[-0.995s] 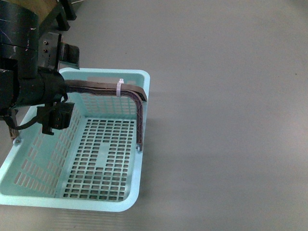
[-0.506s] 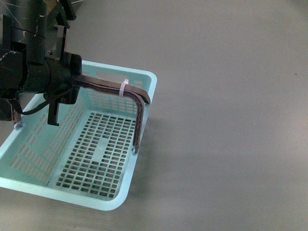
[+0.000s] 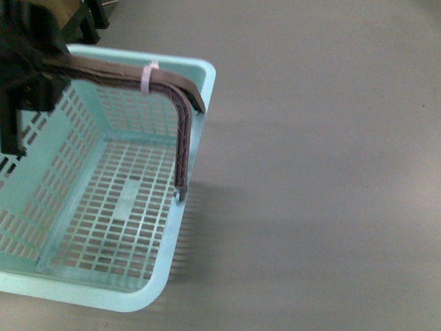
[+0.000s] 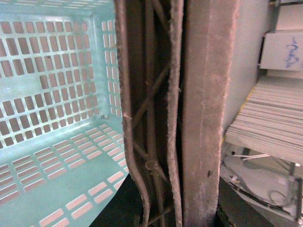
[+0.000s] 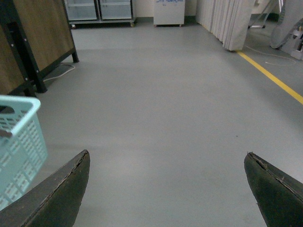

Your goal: Pick lemon and mango into basket

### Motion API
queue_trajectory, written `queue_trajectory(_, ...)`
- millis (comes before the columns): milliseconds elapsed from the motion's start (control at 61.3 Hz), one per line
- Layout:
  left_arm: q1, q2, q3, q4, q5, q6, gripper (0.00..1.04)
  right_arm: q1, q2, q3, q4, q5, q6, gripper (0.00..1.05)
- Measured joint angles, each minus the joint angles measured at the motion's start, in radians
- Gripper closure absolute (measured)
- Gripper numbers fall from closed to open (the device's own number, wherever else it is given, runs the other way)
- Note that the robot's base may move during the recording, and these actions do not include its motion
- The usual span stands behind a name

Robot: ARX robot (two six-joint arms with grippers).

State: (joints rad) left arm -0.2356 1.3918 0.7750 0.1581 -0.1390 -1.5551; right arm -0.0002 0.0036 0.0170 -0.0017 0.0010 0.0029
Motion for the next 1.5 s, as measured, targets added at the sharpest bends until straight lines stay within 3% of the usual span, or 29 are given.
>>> queue_trajectory(261, 0.011, -0.392, 0.09, -0.341, -0.064, -0.009, 0.85, 0.0, 0.0, 0.0, 0.0, 0.0, 0.0, 0.09)
queue_trajectory(1501, 0.02, -0.404, 0.101, -0.35, -0.072, 0.024, 0.86, 0.0, 0.0, 0.0, 0.0, -0.001, 0.0, 0.09)
